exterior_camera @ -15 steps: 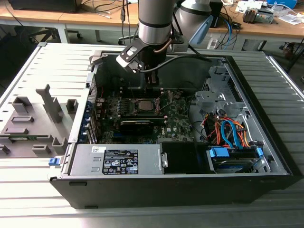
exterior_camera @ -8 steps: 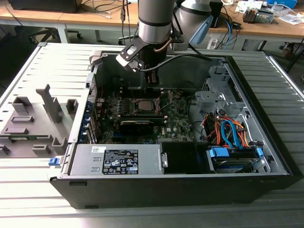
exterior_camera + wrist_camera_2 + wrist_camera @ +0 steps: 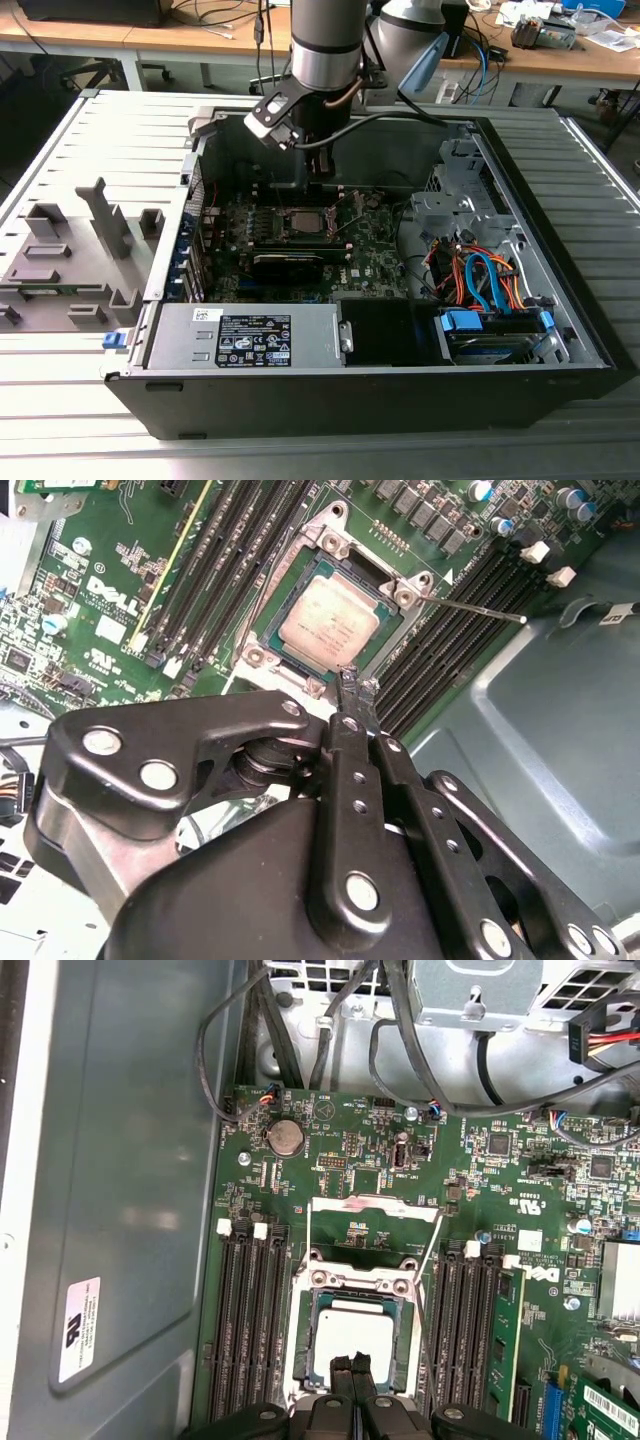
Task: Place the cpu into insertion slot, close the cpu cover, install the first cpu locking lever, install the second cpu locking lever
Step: 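Close the cpu cover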
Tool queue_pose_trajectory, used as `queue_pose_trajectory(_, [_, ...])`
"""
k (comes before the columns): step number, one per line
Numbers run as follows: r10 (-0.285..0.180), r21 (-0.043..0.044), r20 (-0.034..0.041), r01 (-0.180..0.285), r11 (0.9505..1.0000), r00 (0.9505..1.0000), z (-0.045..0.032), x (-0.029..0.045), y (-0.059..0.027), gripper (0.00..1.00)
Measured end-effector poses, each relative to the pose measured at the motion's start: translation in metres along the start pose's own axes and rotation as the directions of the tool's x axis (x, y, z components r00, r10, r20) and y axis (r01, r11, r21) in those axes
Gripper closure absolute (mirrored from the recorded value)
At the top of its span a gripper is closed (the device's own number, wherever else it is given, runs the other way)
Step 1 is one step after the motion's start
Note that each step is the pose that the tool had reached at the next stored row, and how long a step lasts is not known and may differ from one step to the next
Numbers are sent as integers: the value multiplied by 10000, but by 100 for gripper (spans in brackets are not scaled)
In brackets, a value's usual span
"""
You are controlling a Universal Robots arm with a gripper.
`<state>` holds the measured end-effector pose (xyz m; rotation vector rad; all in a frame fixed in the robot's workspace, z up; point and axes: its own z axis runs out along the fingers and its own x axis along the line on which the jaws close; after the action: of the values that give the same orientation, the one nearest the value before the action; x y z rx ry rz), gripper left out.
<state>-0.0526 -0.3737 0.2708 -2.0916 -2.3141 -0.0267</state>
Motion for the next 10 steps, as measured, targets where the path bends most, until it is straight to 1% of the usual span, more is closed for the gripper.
queue_pose_trajectory(10, [0,1,0,0,10000,10000,-32,1,0,89])
